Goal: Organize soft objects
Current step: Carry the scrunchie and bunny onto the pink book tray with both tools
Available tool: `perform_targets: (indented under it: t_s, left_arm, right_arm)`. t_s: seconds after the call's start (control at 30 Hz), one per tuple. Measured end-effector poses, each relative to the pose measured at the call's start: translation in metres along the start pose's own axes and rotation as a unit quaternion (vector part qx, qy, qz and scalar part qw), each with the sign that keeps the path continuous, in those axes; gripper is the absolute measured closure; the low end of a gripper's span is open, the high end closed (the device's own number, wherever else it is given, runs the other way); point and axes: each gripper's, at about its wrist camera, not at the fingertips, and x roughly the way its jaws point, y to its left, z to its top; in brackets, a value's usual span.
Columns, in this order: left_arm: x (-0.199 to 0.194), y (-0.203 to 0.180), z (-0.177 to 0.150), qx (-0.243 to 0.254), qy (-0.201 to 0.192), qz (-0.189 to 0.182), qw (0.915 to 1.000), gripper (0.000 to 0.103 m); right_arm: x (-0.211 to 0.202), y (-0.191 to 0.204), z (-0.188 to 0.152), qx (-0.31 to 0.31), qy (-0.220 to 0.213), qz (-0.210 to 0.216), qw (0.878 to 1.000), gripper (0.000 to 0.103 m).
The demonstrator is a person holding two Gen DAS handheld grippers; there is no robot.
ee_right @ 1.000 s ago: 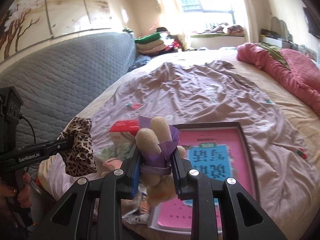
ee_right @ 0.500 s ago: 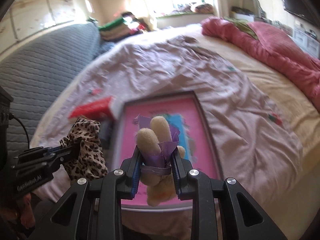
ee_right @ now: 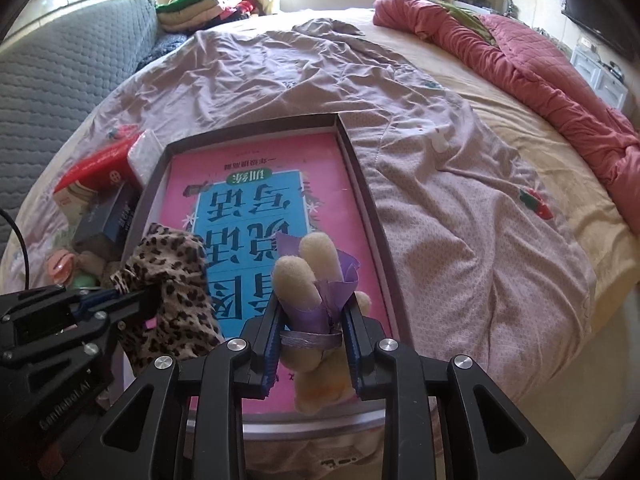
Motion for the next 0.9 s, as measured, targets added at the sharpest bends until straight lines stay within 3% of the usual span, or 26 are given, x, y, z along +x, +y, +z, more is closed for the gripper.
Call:
perform_targets:
  t_s: [0.37, 0.73, 0.9]
  left_arm:
    - [0.023, 0.010, -0.002, 0.000, 0.026, -0.031, 0.9992, 0.093]
    - [0.029, 0.015, -0.006, 0.004, 0.026, -0.033, 0.9991, 0.092]
    - [0.027, 0.016, -0.007, 0.006, 0.021, -0.030, 0.9993, 0.087]
  right_arm:
    - [0.019, 0.018, 0.009, -0.013, -0.002, 0.022, 1.000, 0.069]
    - [0.033, 0.024, 0.015, 0.011, -0.009, 0.041, 0.999, 0.065]
    - [0.027, 0.021, 0.016, 0.033, -0.019, 0.045, 0.998, 0.051]
